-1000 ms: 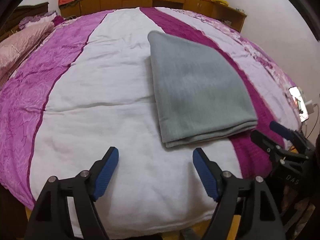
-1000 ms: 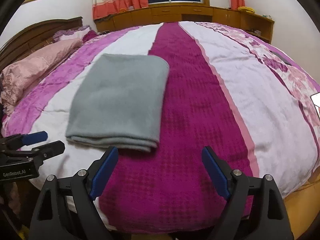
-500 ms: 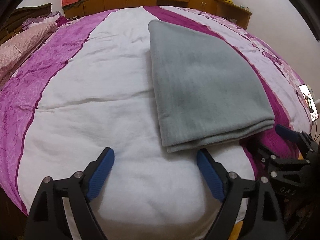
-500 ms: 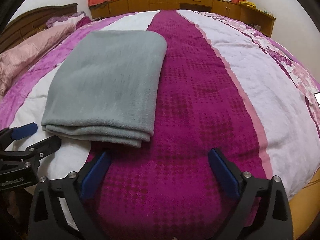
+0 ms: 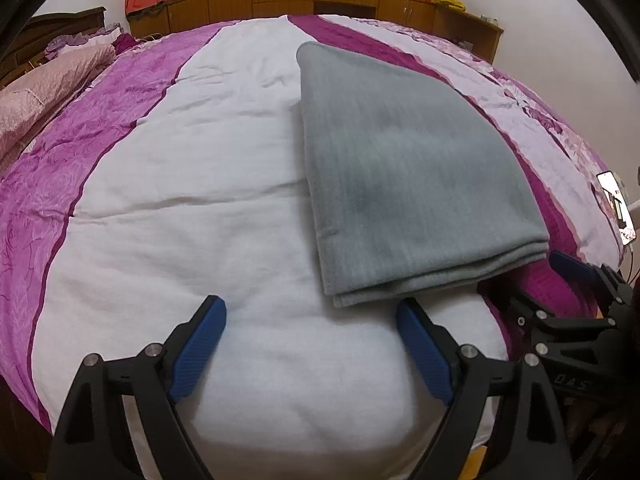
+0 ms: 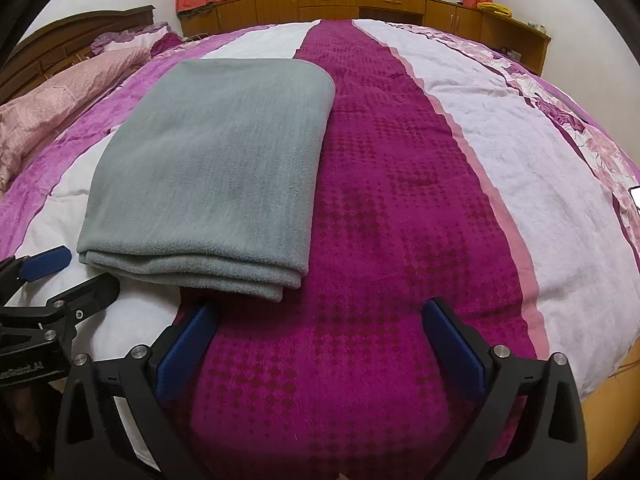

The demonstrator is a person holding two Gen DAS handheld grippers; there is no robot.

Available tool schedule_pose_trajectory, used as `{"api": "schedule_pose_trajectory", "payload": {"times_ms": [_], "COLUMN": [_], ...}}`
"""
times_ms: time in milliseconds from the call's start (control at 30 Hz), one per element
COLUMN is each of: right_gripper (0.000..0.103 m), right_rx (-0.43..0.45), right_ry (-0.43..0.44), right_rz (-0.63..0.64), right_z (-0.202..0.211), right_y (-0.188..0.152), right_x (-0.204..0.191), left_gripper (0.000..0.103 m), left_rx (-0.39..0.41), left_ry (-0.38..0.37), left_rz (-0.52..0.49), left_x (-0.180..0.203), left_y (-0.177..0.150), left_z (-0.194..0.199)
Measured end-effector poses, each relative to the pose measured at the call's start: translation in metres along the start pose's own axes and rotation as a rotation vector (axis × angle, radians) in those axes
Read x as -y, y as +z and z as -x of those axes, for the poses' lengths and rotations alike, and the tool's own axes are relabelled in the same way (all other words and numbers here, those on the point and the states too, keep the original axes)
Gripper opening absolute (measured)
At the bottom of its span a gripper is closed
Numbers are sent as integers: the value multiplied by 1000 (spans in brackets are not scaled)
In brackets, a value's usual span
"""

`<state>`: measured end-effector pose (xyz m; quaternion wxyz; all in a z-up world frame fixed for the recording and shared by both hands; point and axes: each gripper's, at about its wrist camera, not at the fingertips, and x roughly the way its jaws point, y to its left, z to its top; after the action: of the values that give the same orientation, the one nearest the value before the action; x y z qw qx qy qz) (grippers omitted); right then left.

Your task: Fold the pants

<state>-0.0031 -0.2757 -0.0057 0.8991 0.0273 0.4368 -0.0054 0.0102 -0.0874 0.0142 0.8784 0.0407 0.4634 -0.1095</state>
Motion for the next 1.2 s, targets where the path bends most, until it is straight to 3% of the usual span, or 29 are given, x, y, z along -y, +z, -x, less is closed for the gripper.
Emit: {"api": "schedule_pose_trajectory", "payload": {"times_ms": [1200], "right_gripper": [100], "right_rx": [2], "right_ry": [0], "right_rz": [0], "right_z": [0], "right_y": [0], "right_x": [-2], "left_gripper": [90], "left_rx": [4], "left_ry": [22], "left_rz": [13], "left_x": [1], "left_y": [-3], "left_z": [0]}}
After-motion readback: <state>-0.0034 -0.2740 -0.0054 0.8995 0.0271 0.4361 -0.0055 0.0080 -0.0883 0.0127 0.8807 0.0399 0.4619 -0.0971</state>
